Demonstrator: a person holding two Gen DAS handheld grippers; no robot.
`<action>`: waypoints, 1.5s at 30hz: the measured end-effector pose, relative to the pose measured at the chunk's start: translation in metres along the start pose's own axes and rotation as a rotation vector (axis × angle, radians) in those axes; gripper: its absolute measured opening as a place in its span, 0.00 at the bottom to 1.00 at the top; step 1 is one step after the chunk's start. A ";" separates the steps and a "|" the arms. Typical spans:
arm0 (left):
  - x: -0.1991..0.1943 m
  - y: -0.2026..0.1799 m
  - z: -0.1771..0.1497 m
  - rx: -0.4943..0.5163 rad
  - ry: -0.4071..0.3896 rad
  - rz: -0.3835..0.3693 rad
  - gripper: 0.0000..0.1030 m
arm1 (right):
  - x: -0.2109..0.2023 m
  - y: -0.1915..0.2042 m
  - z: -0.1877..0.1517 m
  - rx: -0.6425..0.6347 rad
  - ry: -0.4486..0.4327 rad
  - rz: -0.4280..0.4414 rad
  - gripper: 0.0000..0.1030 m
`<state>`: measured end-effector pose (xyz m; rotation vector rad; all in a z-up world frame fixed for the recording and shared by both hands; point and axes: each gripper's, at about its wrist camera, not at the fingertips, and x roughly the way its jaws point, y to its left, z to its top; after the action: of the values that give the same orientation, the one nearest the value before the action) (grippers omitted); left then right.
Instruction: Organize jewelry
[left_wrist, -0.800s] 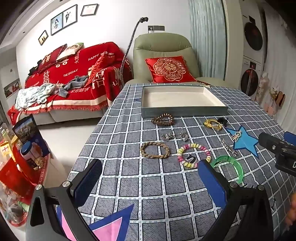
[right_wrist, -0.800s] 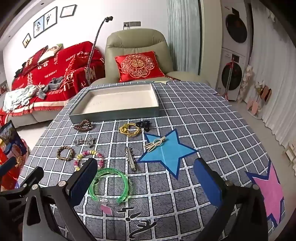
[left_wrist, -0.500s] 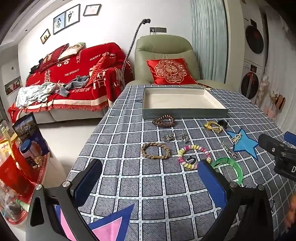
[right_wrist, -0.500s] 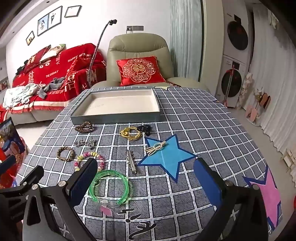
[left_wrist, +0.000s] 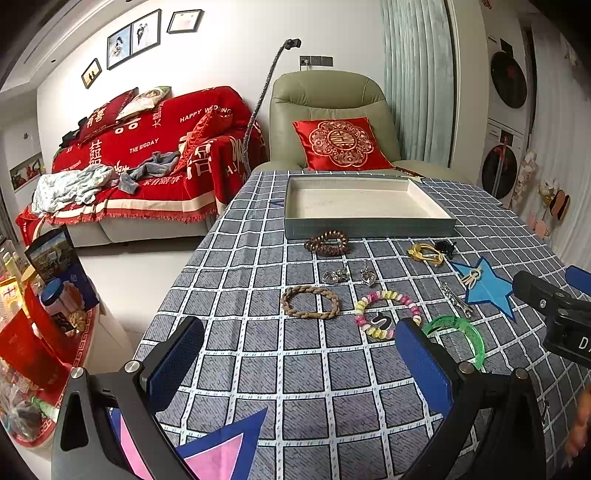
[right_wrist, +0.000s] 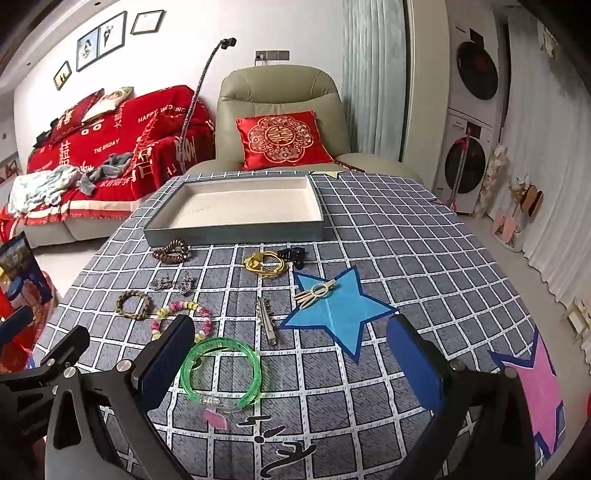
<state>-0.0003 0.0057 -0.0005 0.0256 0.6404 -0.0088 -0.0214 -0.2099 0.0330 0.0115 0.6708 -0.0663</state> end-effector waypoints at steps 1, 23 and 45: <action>0.000 -0.001 0.000 0.001 -0.001 0.000 1.00 | 0.000 0.000 0.000 0.001 0.000 0.000 1.00; 0.000 -0.003 0.001 -0.003 -0.004 0.002 1.00 | 0.003 0.002 -0.001 0.001 -0.004 0.006 1.00; -0.003 0.001 0.004 -0.004 -0.011 0.003 1.00 | -0.003 0.003 0.005 0.001 -0.008 0.010 1.00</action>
<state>-0.0005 0.0066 0.0041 0.0224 0.6290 -0.0047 -0.0204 -0.2070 0.0386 0.0154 0.6623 -0.0566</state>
